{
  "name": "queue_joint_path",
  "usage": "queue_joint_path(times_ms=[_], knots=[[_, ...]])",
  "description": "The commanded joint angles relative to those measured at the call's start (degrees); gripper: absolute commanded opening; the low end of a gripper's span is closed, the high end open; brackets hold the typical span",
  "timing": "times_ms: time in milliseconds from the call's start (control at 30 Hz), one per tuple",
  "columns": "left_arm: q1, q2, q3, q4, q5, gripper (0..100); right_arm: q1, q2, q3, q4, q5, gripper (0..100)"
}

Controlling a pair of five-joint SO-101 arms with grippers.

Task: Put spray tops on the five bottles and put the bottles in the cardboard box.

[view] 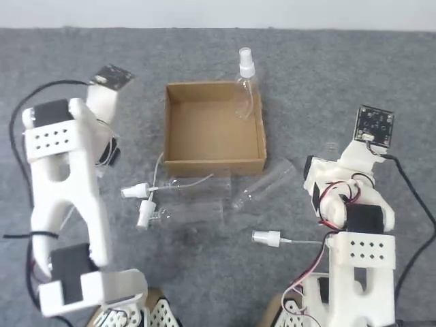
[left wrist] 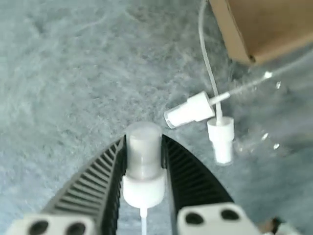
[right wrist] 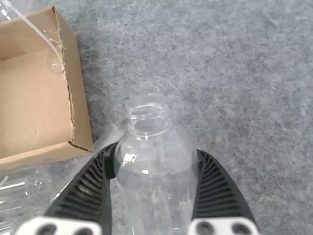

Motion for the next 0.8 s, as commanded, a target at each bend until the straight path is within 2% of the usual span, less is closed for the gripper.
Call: queue_joint_path(times_ms=[0,233,533,767], knots=[[0.5,-6.5,-2.5,0.4,9.2,1,-1.5,-1.8,-1.2,-1.2,-1.0,4.4],[0.6,-12.1,-1.1,-3.7,19.7,1,-3.0,-5.2,-0.1,-0.5,-0.7,4.4],[5.3,-20.9,10.7,-14.9,30.4,1,-3.7,-13.8,3.5,-0.6,1.3,4.3],[8.4,-28.8,12.4,-16.4,39.1,1,-9.2,-14.4,4.6,-0.2,1.7,4.3]])
